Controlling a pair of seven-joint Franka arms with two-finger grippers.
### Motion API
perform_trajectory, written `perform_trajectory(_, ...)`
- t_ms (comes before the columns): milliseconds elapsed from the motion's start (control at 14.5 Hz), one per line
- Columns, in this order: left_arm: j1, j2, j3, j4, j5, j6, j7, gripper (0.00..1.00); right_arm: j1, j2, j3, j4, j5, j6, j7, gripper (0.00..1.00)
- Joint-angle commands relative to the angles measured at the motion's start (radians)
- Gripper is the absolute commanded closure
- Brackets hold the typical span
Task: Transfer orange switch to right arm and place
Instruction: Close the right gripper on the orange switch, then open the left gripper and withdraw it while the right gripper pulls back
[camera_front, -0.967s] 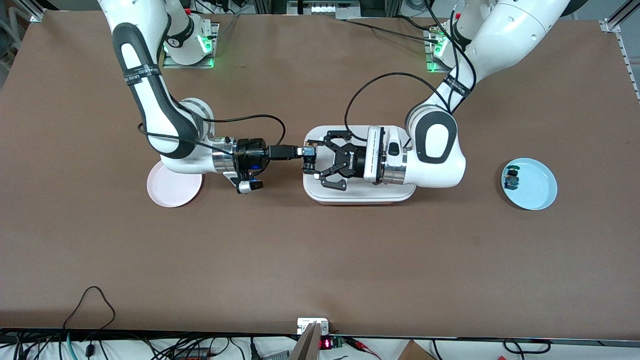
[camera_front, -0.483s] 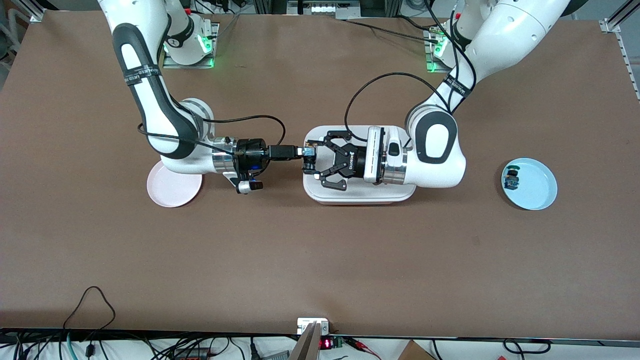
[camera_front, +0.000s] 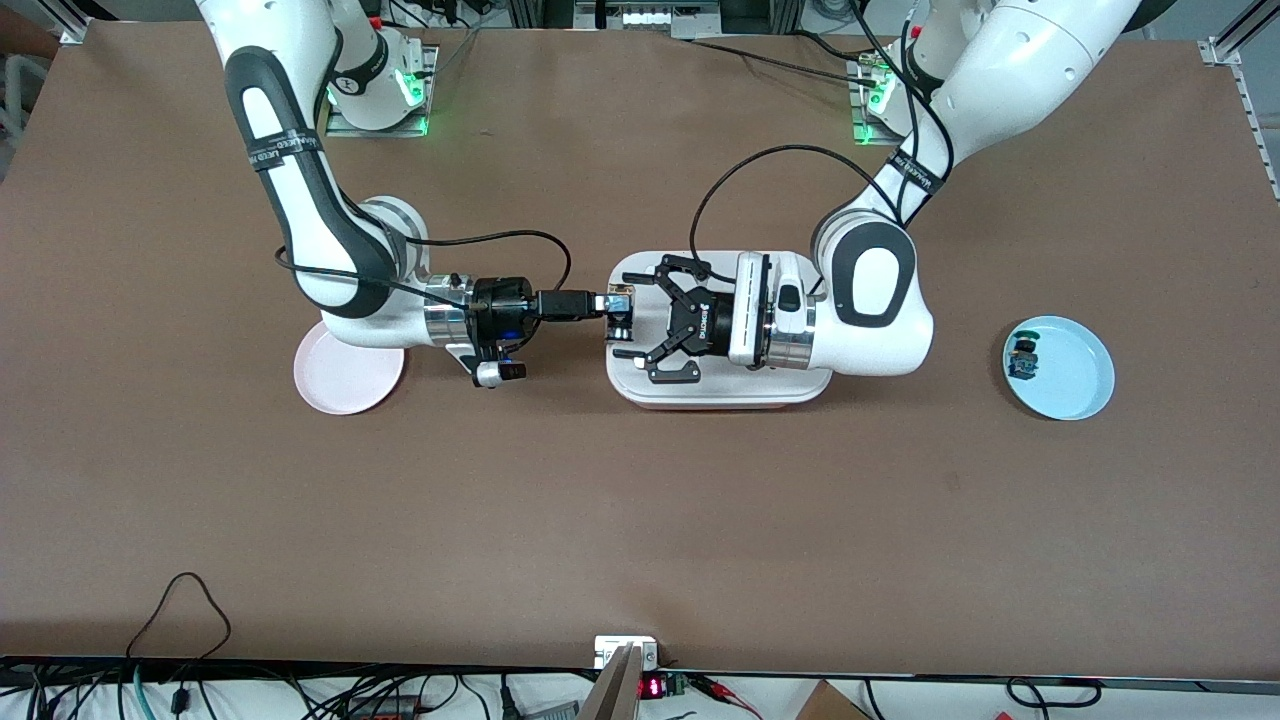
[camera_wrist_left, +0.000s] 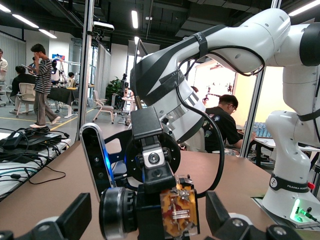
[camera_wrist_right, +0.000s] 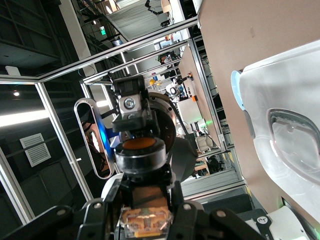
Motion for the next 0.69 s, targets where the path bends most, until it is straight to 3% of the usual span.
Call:
perform_trajectory(0, 0.007, -0.022, 0.001, -0.006, -0.016, -0.005, 0.003, 0.00, 0.006, 0.007, -0.005, 0.018, 0.020, 0.001, -0.008, 1.00)
perform_trajectory(138, 0.012, -0.031, 0.006, -0.003, 0.016, -0.009, -0.034, 0.00, 0.005, 0.004, -0.008, 0.015, 0.019, 0.001, -0.011, 1.00)
perform_trajectory(414, 0.068, -0.042, 0.003, 0.084, 0.291, -0.126, -0.311, 0.00, -0.012, 0.001, -0.014, 0.012, 0.011, 0.003, -0.045, 1.00)
perform_trajectory(622, 0.073, -0.048, 0.009, 0.120, 0.408, -0.189, -0.500, 0.00, -0.015, -0.005, -0.057, 0.009, -0.004, -0.006, -0.045, 1.00)
